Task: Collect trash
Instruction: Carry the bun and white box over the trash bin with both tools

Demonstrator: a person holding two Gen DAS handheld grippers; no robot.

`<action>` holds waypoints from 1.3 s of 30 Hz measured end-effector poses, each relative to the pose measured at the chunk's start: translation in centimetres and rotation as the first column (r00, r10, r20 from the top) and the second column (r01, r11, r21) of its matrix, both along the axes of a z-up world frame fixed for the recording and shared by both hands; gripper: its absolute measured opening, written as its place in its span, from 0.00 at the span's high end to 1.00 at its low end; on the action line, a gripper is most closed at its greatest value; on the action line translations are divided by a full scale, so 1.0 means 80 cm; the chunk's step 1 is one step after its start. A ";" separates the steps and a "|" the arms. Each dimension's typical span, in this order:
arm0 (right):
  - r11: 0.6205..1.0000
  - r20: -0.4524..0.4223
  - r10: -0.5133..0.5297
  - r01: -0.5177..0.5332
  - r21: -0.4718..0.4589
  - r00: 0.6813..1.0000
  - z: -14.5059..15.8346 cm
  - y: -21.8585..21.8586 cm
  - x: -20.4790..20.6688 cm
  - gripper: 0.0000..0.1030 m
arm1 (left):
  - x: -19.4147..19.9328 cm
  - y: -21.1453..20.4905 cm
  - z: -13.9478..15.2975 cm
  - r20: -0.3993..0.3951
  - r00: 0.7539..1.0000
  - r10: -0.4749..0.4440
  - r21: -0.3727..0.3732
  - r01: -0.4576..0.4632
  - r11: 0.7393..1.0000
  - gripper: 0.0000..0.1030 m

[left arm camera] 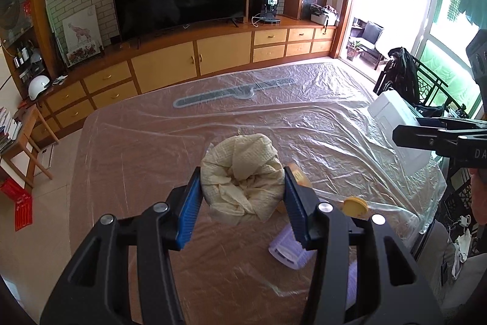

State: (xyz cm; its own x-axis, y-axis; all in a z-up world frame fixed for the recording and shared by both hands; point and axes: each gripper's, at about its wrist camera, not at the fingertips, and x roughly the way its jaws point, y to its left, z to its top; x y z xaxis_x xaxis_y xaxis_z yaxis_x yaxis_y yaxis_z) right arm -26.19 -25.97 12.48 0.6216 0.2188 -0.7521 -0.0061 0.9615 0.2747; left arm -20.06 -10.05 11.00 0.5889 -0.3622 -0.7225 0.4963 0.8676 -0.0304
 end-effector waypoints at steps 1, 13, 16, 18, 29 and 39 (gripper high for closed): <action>1.000 0.001 0.007 -0.007 0.002 1.000 0.000 0.002 -0.006 0.47 | -0.006 0.002 0.001 0.001 1.000 -0.002 -0.002 0.002 1.000 0.50; 0.997 -0.002 0.040 -0.039 0.063 0.999 -0.005 0.009 -0.078 0.47 | -0.071 0.012 0.006 0.018 1.000 -0.009 -0.002 0.009 1.000 0.50; 0.996 -0.011 0.044 -0.043 0.075 0.999 -0.008 0.007 -0.094 0.47 | -0.089 0.015 0.003 0.025 1.000 -0.009 0.011 0.009 1.000 0.50; 0.996 -0.015 0.045 -0.044 0.078 0.999 -0.010 0.007 -0.103 0.47 | -0.101 0.016 0.001 0.022 1.000 -0.010 0.017 0.010 1.000 0.50; 0.993 -0.040 0.098 -0.096 0.064 0.994 -0.027 0.010 -0.153 0.47 | -0.151 0.023 -0.017 -0.021 1.000 -0.013 0.032 0.014 0.999 0.50; 0.978 -0.076 0.205 -0.200 0.067 0.976 -0.046 0.032 -0.190 0.47 | -0.202 0.020 -0.034 -0.072 0.996 -0.047 0.035 0.050 0.998 0.50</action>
State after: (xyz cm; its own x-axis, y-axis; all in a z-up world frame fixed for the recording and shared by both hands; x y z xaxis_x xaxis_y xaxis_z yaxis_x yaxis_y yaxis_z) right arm -41.38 -23.43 8.82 0.4970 0.3786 -0.7808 -0.1740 0.9250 0.3378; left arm -36.22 -8.47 8.24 0.5184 -0.3611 -0.7752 0.5354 0.8439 -0.0351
